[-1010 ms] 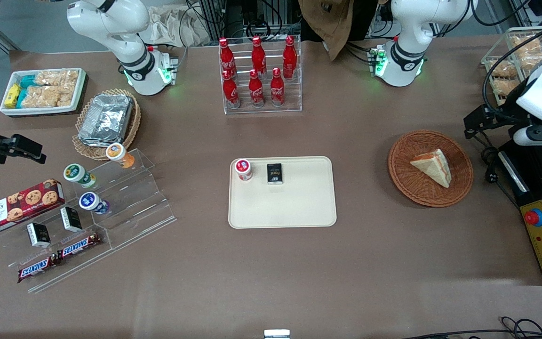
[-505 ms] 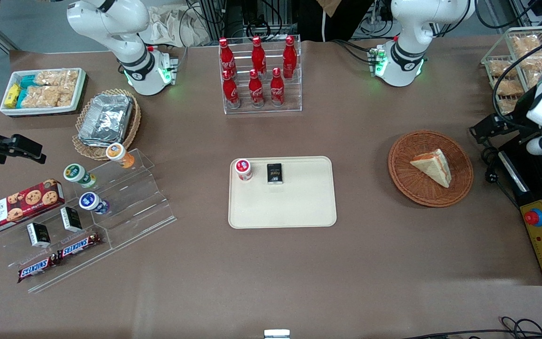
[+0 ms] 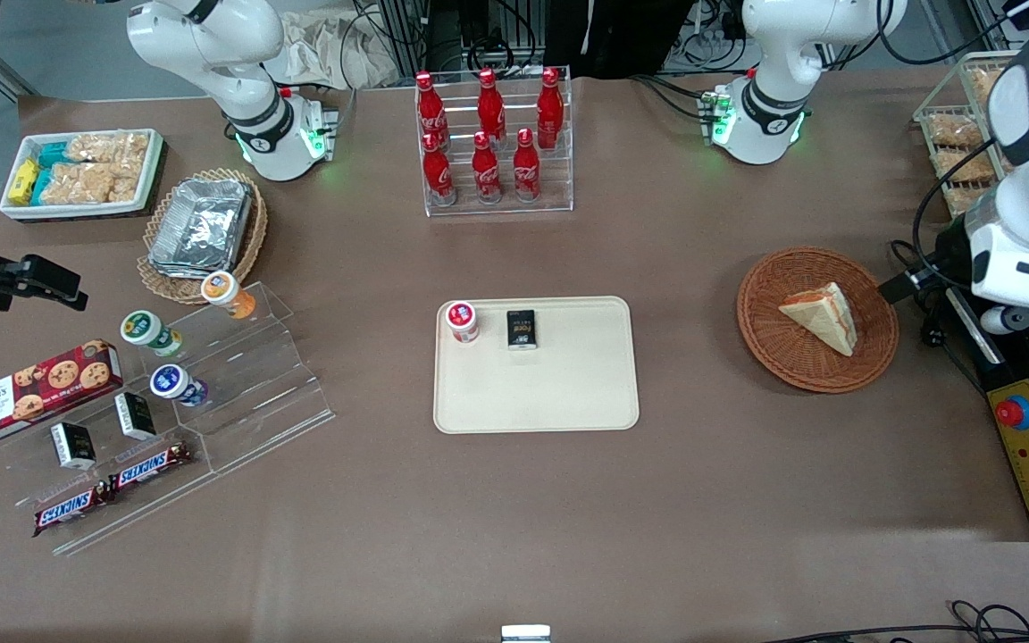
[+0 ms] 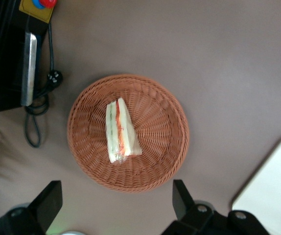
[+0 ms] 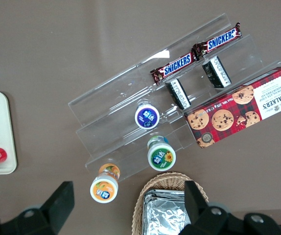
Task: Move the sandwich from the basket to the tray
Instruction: 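Move the left gripper over the wrapped sandwich in the wicker basket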
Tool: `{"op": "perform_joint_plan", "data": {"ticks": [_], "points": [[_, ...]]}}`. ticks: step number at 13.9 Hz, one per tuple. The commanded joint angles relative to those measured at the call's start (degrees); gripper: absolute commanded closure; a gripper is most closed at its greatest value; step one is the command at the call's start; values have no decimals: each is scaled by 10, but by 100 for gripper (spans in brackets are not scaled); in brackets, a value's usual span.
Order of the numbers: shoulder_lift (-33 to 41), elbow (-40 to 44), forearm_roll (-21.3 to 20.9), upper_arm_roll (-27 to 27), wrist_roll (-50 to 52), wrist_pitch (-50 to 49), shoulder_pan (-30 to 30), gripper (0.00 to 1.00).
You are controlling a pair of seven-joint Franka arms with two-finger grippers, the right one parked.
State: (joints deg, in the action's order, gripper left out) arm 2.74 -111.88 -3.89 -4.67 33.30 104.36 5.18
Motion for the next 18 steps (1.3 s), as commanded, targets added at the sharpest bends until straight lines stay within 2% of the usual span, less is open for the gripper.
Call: {"op": "perform_joint_plan", "data": {"ticks": [1, 4, 8, 14, 18], "points": [[73, -153, -9, 0, 67, 122, -7, 0], [55, -176, -4, -1, 129, 157, -25, 0], [18, -232, -2, 1, 225, 264, -24, 0], [-6, -301, 5, -1, 230, 373, -33, 0], [-13, -333, 4, -1, 229, 400, -34, 0]]}}
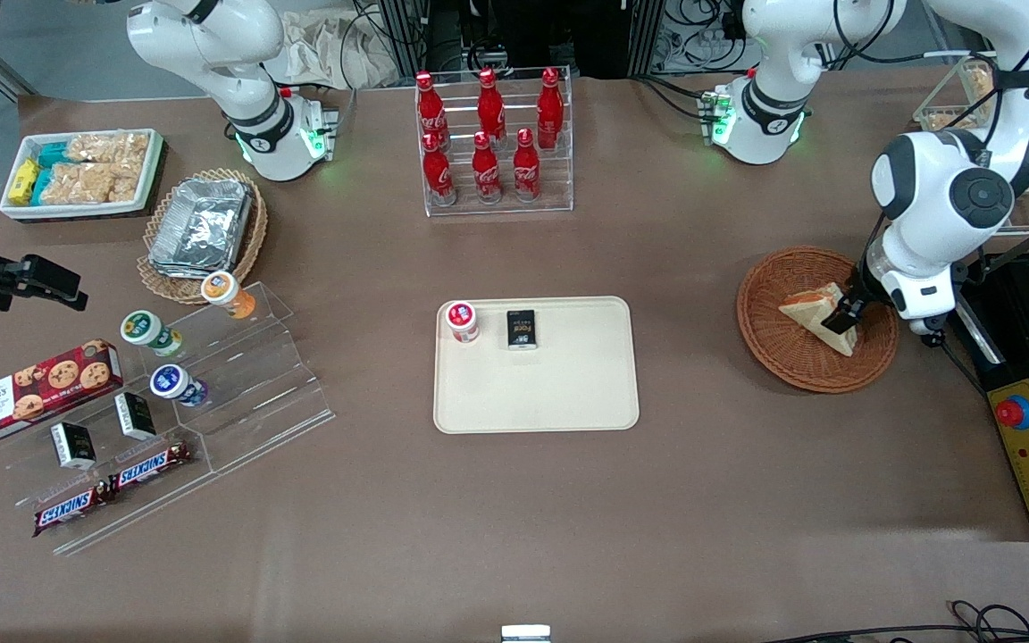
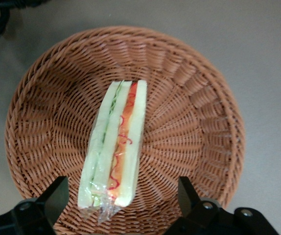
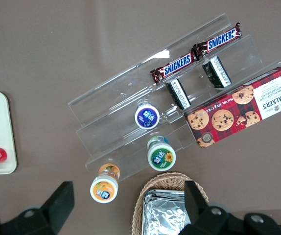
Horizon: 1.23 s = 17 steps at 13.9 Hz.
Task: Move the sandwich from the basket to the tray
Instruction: 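Lower the left gripper and close it on the sandwich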
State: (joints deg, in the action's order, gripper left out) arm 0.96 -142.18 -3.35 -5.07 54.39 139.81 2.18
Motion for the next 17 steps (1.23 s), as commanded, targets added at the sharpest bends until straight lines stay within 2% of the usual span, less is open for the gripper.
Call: {"op": "perform_joint_plan", "data": {"ticks": [1, 9, 10, 11, 12, 15, 17], "points": [[4, -39, -2, 2, 18, 55, -4, 0], [-67, -64, 4, -20, 26, 157, -4, 0], [-69, -59, 18, -19, 40, 157, -3, 28], [-68, -57, 24, -19, 42, 156, -2, 88], [-68, -57, 24, -18, 42, 156, -1, 100], [-59, -50, 23, -17, 32, 148, 1, 100], [-37, -28, 22, -16, -9, 93, 1, 100]]}}
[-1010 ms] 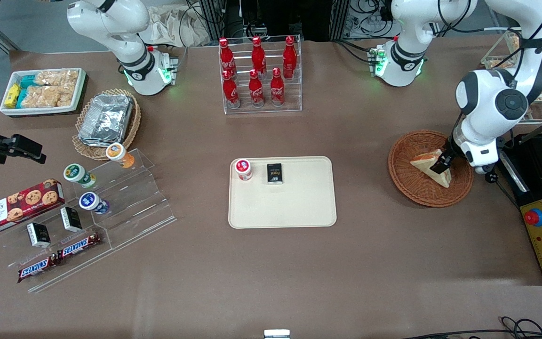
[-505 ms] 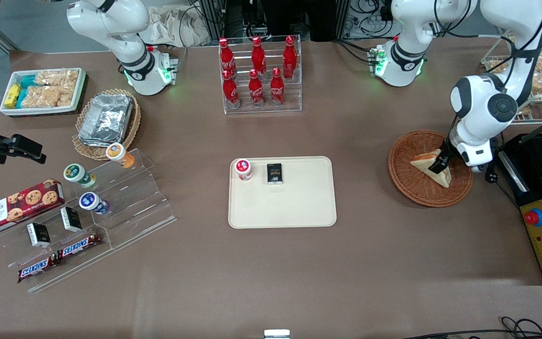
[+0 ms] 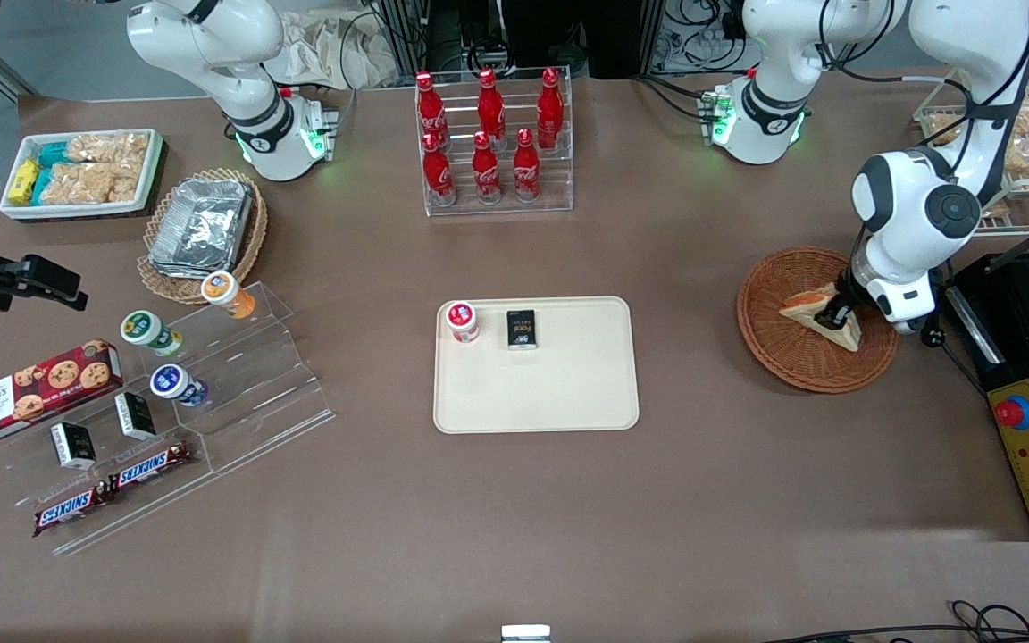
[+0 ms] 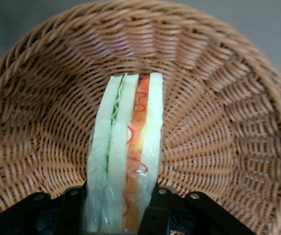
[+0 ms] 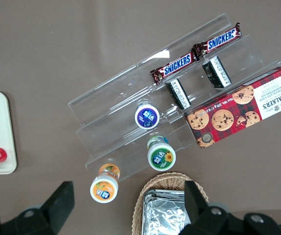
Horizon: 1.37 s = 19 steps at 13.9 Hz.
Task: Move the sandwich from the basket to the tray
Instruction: 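Lower the left gripper and close it on the sandwich, then lift the sandwich and carry it toward the white tray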
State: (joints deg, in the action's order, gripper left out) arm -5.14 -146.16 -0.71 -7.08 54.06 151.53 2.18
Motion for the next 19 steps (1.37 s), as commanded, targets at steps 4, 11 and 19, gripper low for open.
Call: {"op": "perform_joint_plan", "data": {"ticks": [4, 11, 19], "points": [[93, 85, -12, 12, -104, -190, 5, 100], [63, 445, -11, 115, -200, -594, 5, 100], [-61, 507, -16, 362, -208, -522, 11, 100]]}}
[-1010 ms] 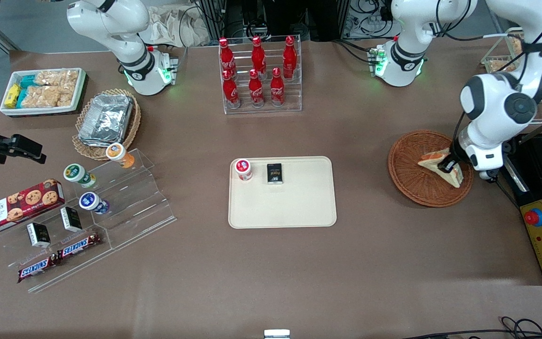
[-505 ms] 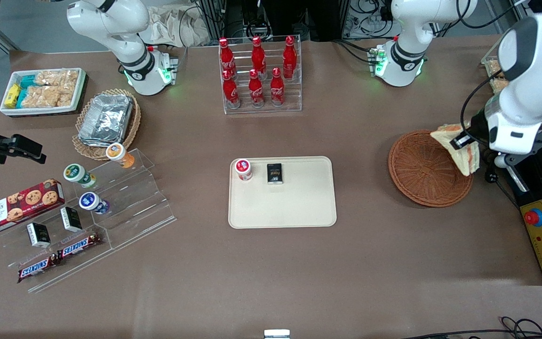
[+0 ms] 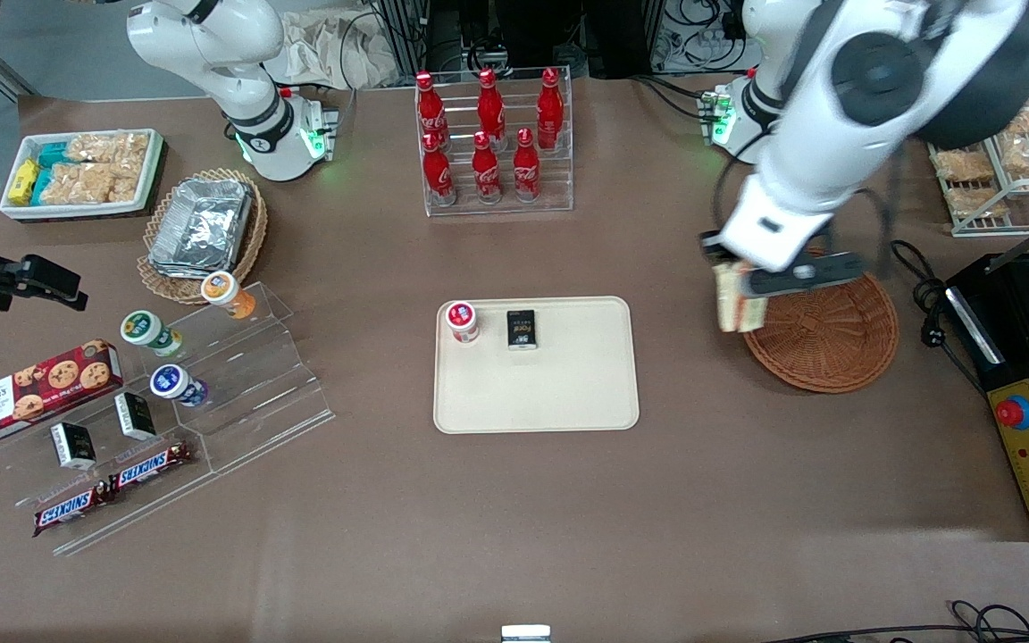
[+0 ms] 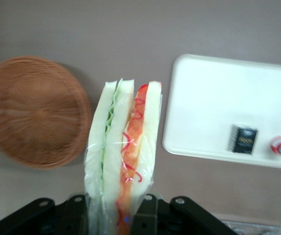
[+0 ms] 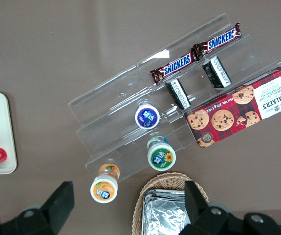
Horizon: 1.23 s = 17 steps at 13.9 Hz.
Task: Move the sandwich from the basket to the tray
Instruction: 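Lift the sandwich and carry it toward the white tray, then lower the sandwich onto the tray beside the black box and release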
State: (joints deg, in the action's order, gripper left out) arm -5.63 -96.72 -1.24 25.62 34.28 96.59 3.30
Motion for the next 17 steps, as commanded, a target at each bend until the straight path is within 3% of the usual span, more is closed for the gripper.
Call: {"op": "perform_joint_plan", "data": {"ticks": [1, 5, 10, 14, 15, 16, 17], "points": [[-80, 5, -11, 39, -10, 54, 12, 100], [-204, -7, -90, 39, 23, 165, 64, 100], [-295, -7, -173, 37, 83, 237, 72, 100], [-323, -6, -181, 36, 99, 268, 79, 100], [-329, -6, -192, 36, 101, 272, 78, 68], [-334, -5, -199, 36, 101, 274, 78, 23], [-339, -5, -207, 36, 102, 274, 78, 0]]}}
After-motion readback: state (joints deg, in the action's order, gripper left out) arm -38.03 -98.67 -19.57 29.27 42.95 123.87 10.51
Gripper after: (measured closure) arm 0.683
